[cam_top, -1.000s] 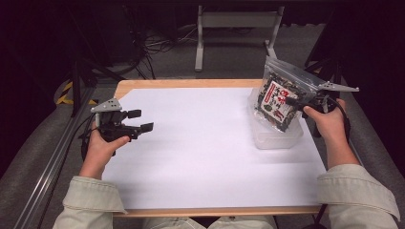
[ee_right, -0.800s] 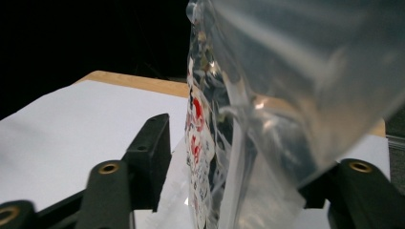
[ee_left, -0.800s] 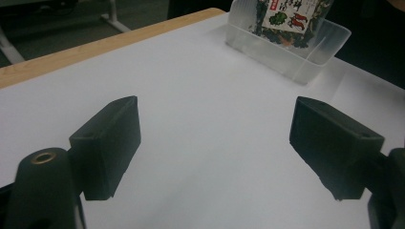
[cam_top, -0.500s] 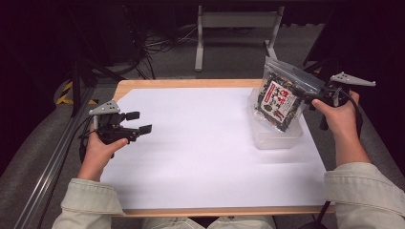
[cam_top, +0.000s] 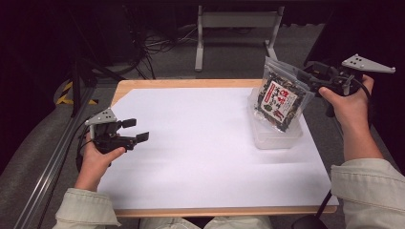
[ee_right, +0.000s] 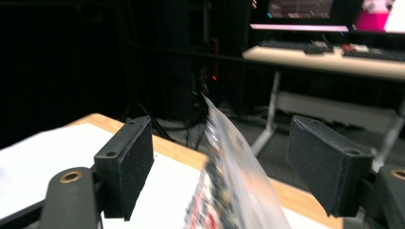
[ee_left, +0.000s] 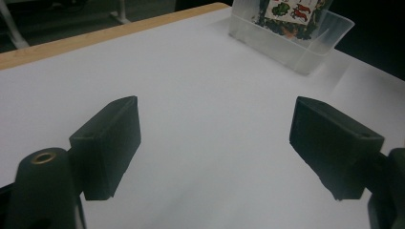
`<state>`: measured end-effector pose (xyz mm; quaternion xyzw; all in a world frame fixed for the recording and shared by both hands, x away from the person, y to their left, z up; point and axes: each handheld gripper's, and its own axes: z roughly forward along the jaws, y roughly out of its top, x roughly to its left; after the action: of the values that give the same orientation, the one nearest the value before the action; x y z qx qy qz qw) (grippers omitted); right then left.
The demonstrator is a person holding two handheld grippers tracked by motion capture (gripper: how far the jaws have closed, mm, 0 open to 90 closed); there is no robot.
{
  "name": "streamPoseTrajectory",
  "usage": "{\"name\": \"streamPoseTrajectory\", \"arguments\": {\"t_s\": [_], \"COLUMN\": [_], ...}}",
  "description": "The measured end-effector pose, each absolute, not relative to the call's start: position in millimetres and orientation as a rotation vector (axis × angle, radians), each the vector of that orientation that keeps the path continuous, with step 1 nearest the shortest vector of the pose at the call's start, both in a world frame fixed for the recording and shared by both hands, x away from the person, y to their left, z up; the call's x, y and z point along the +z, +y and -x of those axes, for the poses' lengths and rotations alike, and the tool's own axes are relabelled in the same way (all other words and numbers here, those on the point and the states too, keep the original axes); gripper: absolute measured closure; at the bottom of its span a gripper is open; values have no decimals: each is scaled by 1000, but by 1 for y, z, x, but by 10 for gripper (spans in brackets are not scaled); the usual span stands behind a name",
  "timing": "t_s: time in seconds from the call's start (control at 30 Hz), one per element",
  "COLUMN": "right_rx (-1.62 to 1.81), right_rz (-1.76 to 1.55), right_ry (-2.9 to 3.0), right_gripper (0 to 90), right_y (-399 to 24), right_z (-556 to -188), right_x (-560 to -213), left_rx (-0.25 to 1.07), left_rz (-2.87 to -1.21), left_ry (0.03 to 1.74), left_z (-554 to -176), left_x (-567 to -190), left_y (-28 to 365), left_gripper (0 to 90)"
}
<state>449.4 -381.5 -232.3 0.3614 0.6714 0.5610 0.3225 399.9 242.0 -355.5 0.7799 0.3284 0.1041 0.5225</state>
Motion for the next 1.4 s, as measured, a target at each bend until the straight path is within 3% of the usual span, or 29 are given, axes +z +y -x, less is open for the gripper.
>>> {"name": "streamPoseTrajectory", "arguments": {"t_s": [0.23, 0.83, 1.4], "right_rx": [1579, 1743, 1714], "right_rz": [-837, -768, -815], "right_ry": [1847, 2006, 2072], "right_gripper": [237, 222, 213], "right_y": [-346, -292, -274], "right_z": [-433, -417, -411], "right_x": [-226, -257, -320], "left_rx": [246, 244, 232], "left_rz": [-1852, -1825, -1832], "left_ry": [781, 750, 757], "left_z": [-394, -386, -386], "left_x": [-359, -365, -376], "left_y": [242, 239, 234], "left_gripper": [186, 185, 185]}}
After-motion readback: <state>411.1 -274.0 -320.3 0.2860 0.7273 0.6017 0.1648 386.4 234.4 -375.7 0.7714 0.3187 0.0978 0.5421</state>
